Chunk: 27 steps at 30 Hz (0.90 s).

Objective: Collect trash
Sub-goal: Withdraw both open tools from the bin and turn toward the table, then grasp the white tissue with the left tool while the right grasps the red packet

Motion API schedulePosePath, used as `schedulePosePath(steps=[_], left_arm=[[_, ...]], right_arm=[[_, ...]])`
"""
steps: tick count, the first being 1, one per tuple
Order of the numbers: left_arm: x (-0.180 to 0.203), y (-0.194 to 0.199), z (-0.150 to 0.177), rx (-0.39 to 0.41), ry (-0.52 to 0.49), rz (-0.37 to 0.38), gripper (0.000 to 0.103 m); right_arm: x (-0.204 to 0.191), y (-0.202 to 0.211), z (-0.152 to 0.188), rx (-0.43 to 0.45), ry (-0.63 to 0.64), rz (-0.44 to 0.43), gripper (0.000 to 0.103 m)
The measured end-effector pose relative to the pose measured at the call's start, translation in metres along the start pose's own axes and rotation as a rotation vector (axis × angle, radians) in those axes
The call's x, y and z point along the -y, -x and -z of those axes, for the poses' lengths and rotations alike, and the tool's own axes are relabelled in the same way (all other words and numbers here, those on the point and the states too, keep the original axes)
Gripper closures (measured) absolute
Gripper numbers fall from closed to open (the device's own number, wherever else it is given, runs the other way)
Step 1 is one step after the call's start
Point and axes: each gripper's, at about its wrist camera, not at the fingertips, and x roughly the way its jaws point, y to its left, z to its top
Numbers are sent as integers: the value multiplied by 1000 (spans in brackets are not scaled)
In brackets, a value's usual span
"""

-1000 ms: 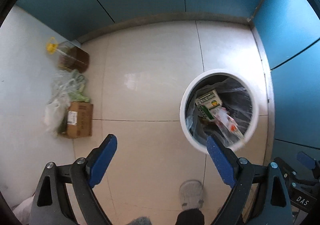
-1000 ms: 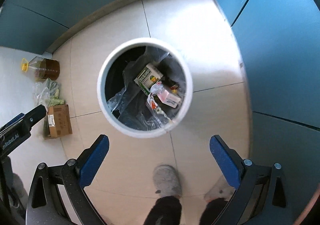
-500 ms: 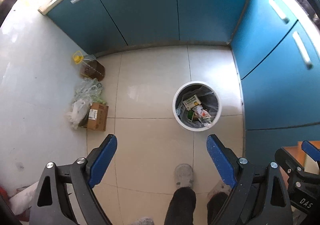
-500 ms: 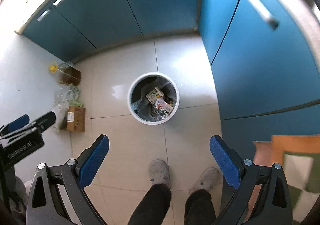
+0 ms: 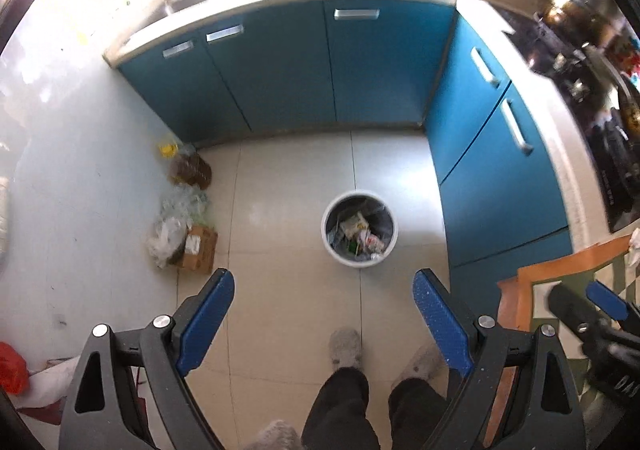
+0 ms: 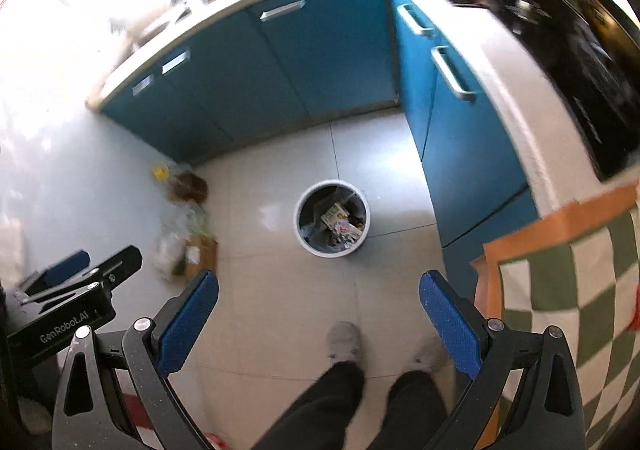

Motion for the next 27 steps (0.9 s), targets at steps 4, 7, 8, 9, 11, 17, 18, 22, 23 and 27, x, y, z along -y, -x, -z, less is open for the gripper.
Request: schedulePosePath(steps=[4,7,8,9,11,17,18,22,23,27], left_arm=[[45,25,-7,71,-60,22,10],[100,31,-11,94,-134,61,1],[122,30,-11,93,-163,72,1],[148,28,-9,89,-199,84,1],[201,21,-3,70,-273,103,0],[338,3,29,9,-466,99,0],[357,-1,35,-8,-492,101,0],[407,-2,48,-55,-548,126,1],[417,-2,49,-57,-556,137,1],[458,-6,47,-87,-578,177,1]], right_arm=[[70,43,3,65,-153,22,1],[144,68,11,102,-279,102,1],[174,74,17,111,-331,145,1],[203,76,23,112,-380,182,1],[273,76,38,79,-478,272,1],[389,45,63,-61,-588,339,12],[400,40,65,-80,-591,344,17],[402,44,61,-10,-510,363,38],[402,48,62,39,-491,344,50],[414,57,66,104,-525,288,93]])
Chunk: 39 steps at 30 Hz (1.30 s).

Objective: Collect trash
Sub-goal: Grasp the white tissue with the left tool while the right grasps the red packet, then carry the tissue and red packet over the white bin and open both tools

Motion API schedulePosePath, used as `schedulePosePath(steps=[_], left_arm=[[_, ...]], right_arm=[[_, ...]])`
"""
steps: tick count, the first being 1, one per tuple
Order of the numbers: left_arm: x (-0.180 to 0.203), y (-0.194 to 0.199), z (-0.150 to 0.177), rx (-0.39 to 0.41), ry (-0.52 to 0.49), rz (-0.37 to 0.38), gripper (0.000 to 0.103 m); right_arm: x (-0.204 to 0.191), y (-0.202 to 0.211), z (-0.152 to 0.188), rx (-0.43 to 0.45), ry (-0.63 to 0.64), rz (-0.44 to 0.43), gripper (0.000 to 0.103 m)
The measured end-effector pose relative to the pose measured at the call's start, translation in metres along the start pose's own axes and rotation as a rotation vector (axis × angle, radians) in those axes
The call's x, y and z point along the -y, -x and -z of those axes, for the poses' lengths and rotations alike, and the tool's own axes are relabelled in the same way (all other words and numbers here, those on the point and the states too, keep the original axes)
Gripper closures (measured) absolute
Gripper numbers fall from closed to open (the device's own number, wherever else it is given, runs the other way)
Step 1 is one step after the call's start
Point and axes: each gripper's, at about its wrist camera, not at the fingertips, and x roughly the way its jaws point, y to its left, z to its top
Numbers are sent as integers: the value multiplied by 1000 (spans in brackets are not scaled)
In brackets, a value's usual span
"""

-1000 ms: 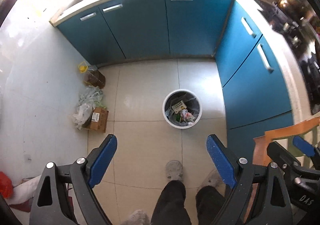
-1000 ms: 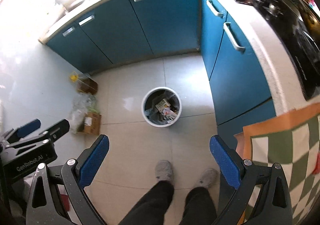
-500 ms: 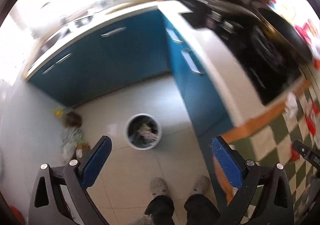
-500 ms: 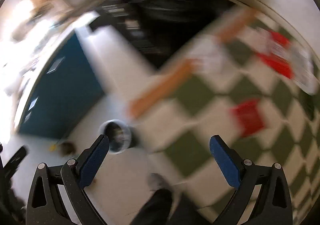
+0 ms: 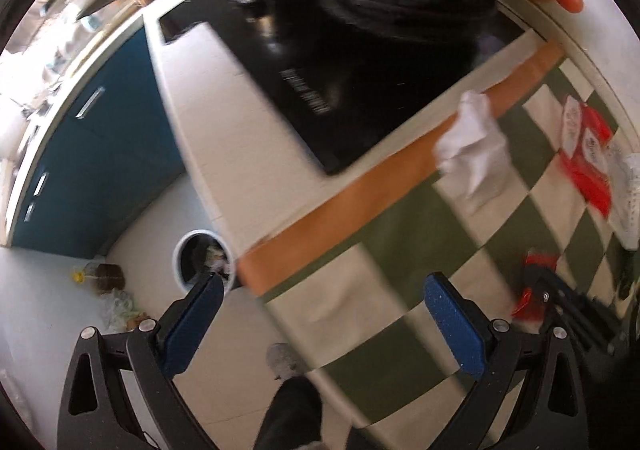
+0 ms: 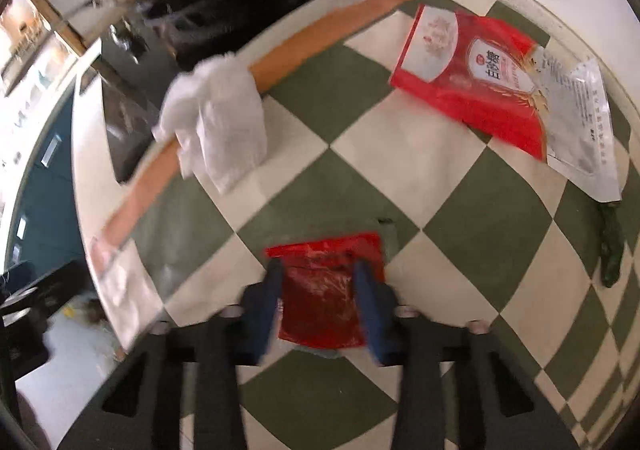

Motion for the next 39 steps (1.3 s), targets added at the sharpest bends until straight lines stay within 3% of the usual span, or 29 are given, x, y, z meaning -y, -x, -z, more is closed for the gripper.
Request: schedulePosePath(steps=[3,7,10,13,14,15,18,21,27,32,39], left_arm=[[20,-15,-26,-28,2,63,1],[44,-33,-57,-42,8,150,2],[61,-42,-74,-33,-12,192,9],[78,-46,-82,-34,-67,204,53],[81,-47,-82,-37,-85,209,75],[85,-46,-81,-36,-104,211,85],[88,-37,-77,3,-149,201,95],[76,-20,-66,42,-155,191,97],[5,23,-35,139,-103,179,97],[-78,49,-5,205,-40,125,97],[-222,45,63,162,142,57,97]], right_arm=[[27,9,-8,40,-99,-37,94],[61,21,-23,83,-174,-23,95],[87,18,-38,106,-216,7,95],[101,21,-42,125,-252,31,95],[105,23,-45,128,-261,37,95],[109,23,-47,132,-270,42,95],[116,27,-43,139,-289,54,95],[106,31,-38,145,-282,53,95],[50,48,-23,147,-189,-3,95],[-36,54,-3,125,-59,-110,95],[-184,27,44,26,155,-247,95]])
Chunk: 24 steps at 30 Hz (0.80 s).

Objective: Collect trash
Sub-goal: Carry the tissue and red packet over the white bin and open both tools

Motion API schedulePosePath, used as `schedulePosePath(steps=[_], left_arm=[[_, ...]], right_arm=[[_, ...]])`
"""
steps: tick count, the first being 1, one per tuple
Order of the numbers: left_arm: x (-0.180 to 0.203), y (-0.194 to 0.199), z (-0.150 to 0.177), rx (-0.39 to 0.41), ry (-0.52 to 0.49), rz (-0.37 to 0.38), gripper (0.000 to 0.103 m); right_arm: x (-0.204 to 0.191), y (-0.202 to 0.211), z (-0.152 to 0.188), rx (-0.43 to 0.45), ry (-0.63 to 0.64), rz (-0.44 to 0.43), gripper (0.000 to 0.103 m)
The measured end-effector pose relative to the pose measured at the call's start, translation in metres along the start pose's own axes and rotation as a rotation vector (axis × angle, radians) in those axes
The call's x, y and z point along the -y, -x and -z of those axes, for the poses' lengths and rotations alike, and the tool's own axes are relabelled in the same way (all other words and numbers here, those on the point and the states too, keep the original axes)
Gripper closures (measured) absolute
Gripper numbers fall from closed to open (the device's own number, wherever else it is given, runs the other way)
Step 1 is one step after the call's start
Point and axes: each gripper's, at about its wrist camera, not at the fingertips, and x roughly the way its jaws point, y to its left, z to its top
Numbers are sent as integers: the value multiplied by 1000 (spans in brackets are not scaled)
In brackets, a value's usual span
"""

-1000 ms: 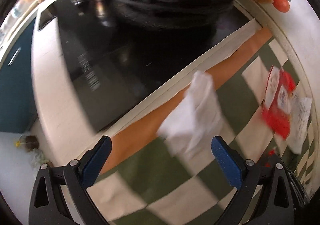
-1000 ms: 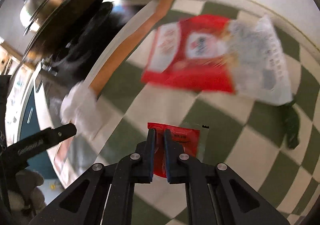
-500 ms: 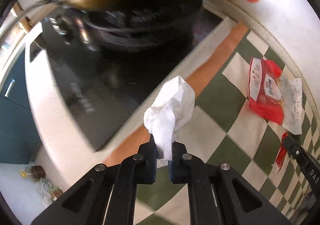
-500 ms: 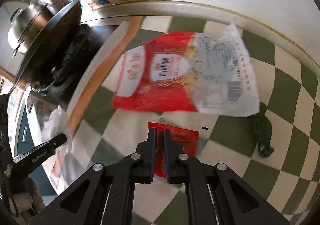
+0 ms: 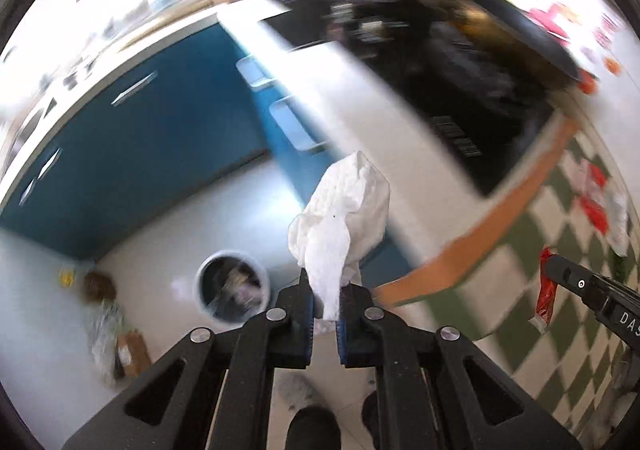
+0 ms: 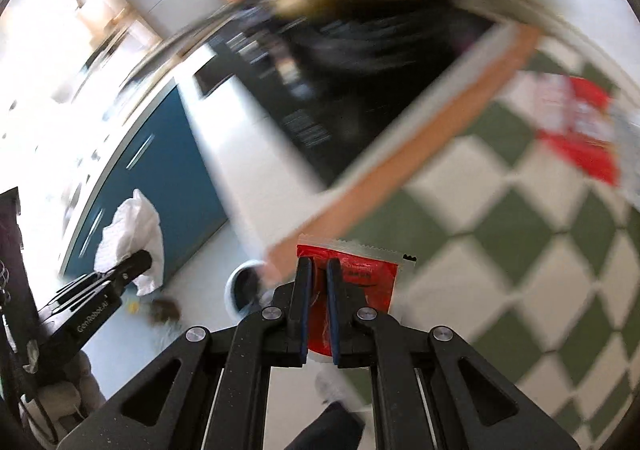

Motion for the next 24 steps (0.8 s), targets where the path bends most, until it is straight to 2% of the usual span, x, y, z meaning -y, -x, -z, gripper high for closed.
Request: schedulePosePath(steps=[5,9,12,13,18,21,24], left_arm=[[-102,-30,33,-70,146,-55,97],[-187,-94,63,-169,308,-14,97],[-240,-156,82,-233,408,16,97],[-254,-177,88,-248,430,16,97],[-299,-294,116,-315,473,25,97],[-320,-360,131,-359,509,71,97],[-338,-423,150,-411,563,131,97]], right_arm=[[-92,-81,24,-103,121,-70,96],[-146,-160,47,-152,185,-86,96],[-174,-244,68,-205,210,-86,96],[-176,-263,72,-217,211,-82,96],[-182,-417,109,-296,199,-65,96],[-178,-499,129,-329,201,-62,96],[-174,-560,147,-363,208,-62,96]])
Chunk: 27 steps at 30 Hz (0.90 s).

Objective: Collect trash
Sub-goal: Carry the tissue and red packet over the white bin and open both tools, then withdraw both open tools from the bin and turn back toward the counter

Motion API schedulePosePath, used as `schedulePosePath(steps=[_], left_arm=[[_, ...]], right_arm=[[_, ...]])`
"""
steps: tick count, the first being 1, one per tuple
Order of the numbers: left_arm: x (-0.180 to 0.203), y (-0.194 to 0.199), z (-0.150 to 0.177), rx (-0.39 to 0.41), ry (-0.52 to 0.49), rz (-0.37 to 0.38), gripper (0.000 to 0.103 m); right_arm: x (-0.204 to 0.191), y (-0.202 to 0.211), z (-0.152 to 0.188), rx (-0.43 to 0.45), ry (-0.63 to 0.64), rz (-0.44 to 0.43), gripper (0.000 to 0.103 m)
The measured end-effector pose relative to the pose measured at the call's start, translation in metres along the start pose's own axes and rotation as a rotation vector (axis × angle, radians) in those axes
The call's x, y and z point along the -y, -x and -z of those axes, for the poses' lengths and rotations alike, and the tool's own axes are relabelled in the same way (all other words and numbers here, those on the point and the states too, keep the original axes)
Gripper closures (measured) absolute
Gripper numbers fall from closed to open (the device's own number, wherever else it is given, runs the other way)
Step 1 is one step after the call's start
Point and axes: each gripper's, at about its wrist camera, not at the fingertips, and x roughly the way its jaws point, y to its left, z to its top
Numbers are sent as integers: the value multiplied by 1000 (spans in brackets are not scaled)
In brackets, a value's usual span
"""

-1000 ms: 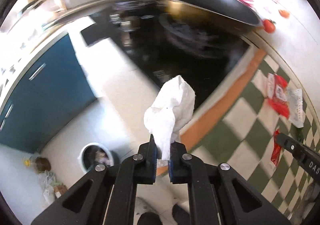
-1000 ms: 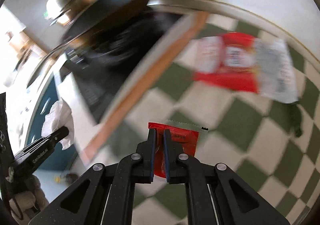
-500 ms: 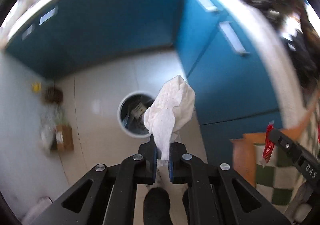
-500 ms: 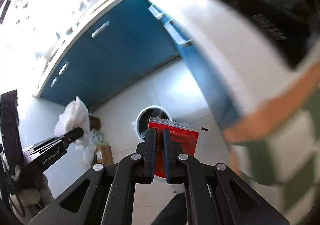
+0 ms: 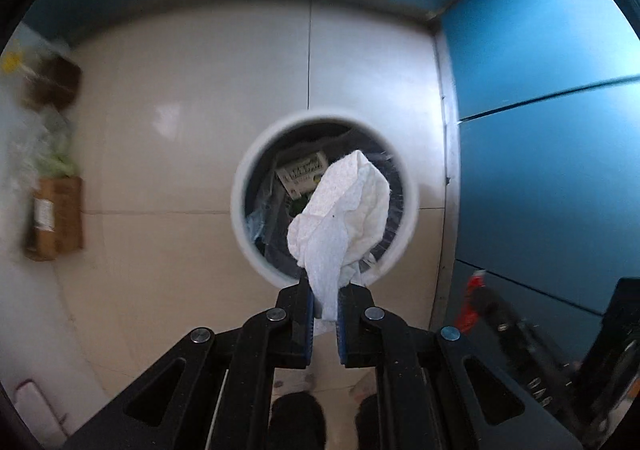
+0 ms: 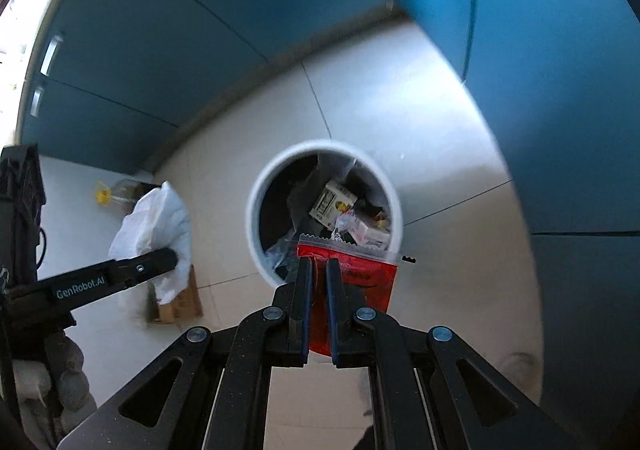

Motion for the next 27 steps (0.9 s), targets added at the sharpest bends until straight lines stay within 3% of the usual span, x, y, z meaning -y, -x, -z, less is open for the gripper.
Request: schedulePosePath(steps=[3,7,11,16,18,19,20,21,22,25,27], left_arm=[[-21,-49,-14,-61,46,53,97],[-29,-89,-27,-108,68,76,97],[-31,-105,-31,-139,73,104,93],[-28,-98,-36,-121,75,52,90],[-31,-95,-40,-91,53,4,82],[-32,-92,-40,-82,49,-17,76],[-33,-87,-40,-70,41,-38,52],[-34,-82,-40,-52,33,-62,18],[-37,-76,-39,-34,28,-91,8],[-43,-57,-33,15,14,-153,5],[-45,-47,-28,38,18,-176,5]], right_arm=[[4,-61,-3,-33,20,-1,96],[6,-105,-2,-56,39,8,96],[12,-130,-5,-98,39,4,96],[11,-142,-7,-159,43,13,94],[9,-139,-9,-157,56,23,71],[8,-136,-10,-151,62,21,47],[7,-131,-11,-146,71,26,35],[5,-129,-11,-142,74,31,33],[4,-124,-12,-140,80,39,28],[-2,-111,-13,-131,93,58,8],[-8,-101,-11,-124,108,83,4]])
